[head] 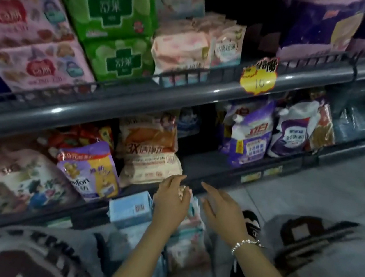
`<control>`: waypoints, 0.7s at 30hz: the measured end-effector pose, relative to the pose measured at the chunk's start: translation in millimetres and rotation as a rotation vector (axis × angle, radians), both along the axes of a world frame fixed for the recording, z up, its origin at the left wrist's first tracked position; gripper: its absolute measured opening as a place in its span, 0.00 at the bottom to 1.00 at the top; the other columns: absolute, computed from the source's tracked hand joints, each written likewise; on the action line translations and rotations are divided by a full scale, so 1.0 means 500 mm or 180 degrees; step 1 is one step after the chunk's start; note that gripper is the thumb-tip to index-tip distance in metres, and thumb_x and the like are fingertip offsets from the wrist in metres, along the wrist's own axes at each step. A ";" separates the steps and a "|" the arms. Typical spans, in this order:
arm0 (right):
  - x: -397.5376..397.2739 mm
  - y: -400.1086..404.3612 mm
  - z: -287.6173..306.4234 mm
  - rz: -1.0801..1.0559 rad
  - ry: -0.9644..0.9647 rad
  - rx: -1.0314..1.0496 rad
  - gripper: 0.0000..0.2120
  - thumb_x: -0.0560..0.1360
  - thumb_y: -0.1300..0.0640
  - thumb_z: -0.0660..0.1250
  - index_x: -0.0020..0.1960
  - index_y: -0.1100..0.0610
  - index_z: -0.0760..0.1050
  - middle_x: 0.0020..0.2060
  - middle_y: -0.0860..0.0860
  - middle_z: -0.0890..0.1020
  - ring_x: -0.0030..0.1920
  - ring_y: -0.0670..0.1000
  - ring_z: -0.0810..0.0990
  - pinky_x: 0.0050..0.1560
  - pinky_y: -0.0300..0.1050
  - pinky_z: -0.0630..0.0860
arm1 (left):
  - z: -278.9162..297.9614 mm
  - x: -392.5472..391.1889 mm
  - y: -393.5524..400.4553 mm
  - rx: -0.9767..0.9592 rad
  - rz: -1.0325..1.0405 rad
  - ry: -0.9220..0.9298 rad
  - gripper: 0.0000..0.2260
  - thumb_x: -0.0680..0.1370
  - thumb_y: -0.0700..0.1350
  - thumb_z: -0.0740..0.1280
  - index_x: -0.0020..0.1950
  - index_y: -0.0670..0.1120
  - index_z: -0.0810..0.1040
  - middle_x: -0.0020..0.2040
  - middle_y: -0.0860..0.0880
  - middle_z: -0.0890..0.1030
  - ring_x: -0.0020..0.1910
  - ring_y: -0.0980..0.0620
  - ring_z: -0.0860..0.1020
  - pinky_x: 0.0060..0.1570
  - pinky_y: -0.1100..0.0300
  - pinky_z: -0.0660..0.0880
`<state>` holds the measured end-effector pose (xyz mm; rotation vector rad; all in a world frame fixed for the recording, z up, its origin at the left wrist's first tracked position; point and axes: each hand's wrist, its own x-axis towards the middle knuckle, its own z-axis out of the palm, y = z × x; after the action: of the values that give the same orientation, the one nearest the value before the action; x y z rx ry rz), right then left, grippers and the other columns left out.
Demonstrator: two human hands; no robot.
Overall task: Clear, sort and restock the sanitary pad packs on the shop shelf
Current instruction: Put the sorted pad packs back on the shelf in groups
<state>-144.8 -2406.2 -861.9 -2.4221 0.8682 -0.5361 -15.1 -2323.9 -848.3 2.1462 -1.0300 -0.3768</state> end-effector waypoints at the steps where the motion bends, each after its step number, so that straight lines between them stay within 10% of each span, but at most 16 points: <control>1: -0.002 0.001 -0.028 0.0019 0.0119 0.0085 0.25 0.76 0.46 0.56 0.68 0.56 0.74 0.54 0.57 0.83 0.50 0.60 0.82 0.47 0.51 0.80 | -0.027 -0.002 0.006 0.0084 0.0027 0.0111 0.18 0.80 0.48 0.59 0.69 0.45 0.71 0.67 0.47 0.73 0.67 0.46 0.68 0.66 0.50 0.67; 4: -0.003 -0.002 -0.096 0.0071 0.0467 0.0402 0.33 0.75 0.38 0.47 0.72 0.52 0.69 0.63 0.53 0.79 0.60 0.57 0.78 0.57 0.49 0.76 | -0.104 0.001 0.023 0.0384 0.0170 0.0336 0.18 0.81 0.44 0.60 0.71 0.43 0.68 0.71 0.44 0.67 0.70 0.44 0.65 0.68 0.53 0.65; 13: 0.079 -0.027 -0.219 -0.0416 0.0274 0.2075 0.21 0.81 0.49 0.60 0.73 0.52 0.67 0.67 0.51 0.75 0.64 0.52 0.75 0.64 0.43 0.70 | -0.186 0.011 -0.010 0.1052 0.0742 0.0954 0.27 0.83 0.47 0.55 0.79 0.41 0.48 0.79 0.43 0.45 0.77 0.41 0.53 0.72 0.46 0.61; 21: 0.134 -0.041 -0.251 -0.0911 0.0137 0.2812 0.18 0.77 0.45 0.67 0.58 0.58 0.75 0.53 0.53 0.81 0.48 0.47 0.77 0.38 0.28 0.69 | -0.209 0.021 -0.031 0.0994 0.1380 0.1316 0.19 0.81 0.46 0.61 0.71 0.46 0.64 0.64 0.43 0.71 0.64 0.41 0.70 0.60 0.48 0.68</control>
<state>-78.0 -2426.7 -987.2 -1.5208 1.1674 -0.1330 -4.8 -2339.4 -952.8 2.3490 -0.2750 -0.7652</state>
